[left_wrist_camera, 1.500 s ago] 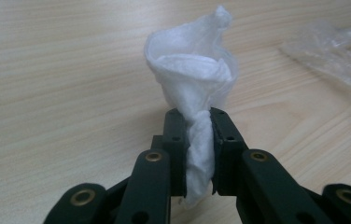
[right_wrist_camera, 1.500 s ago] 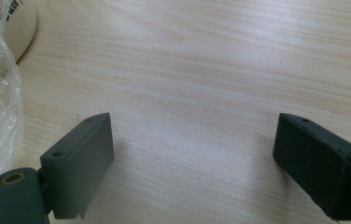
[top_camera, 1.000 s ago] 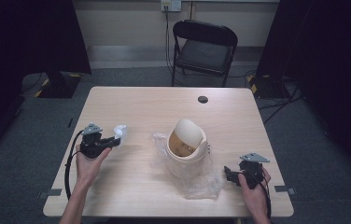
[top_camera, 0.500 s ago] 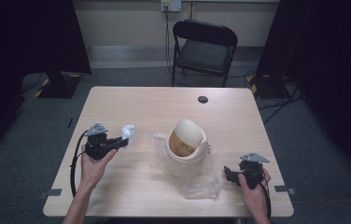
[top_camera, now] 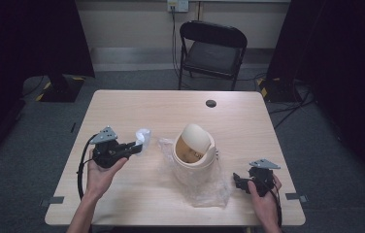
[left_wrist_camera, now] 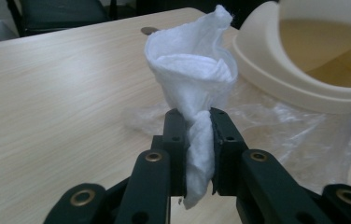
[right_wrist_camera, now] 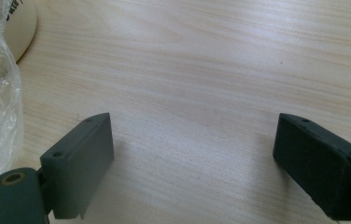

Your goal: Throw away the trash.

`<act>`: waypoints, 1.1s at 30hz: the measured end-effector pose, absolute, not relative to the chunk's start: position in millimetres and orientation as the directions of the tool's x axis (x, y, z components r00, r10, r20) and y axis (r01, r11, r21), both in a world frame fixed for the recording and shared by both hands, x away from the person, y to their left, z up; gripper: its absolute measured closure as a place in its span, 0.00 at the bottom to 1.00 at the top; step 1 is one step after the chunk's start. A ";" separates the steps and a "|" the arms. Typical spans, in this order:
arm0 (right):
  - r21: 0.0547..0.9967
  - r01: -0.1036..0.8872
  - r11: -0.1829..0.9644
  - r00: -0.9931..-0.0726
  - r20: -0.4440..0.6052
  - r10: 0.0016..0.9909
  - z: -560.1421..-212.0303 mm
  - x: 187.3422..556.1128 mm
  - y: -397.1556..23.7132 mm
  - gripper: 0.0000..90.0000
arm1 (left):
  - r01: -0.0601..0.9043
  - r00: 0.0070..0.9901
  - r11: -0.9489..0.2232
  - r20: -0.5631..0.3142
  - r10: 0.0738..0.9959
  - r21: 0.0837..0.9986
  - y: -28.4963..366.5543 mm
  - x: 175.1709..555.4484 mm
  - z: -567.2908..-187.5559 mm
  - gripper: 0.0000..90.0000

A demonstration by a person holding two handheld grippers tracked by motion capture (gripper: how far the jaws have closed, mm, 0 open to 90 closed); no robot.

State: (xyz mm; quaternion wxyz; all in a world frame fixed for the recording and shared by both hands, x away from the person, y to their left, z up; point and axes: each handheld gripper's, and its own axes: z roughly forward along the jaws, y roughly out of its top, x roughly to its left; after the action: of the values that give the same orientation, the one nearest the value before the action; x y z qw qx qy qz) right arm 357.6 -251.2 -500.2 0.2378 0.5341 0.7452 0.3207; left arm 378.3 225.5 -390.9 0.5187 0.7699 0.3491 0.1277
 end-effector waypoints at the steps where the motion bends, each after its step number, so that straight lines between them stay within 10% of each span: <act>1: 0.732 0.644 0.223 -0.316 -0.011 0.949 -500.2 357.6 -251.2 0.13 | 0.401 0.729 -0.210 -0.172 0.662 0.892 224.4 376.8 -388.9 0.88; 33: 0.732 0.644 0.224 -0.317 -0.012 0.948 -500.2 357.7 -251.2 0.13 | 0.322 0.858 -0.274 -0.157 0.489 0.906 151.4 365.6 -369.6 0.88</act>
State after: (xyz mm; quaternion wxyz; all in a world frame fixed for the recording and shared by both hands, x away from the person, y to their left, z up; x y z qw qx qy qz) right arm 357.7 -251.2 -500.2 0.2377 0.5339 0.7454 0.3206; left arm 365.6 151.4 -369.6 0.5458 0.7944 0.2552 0.0767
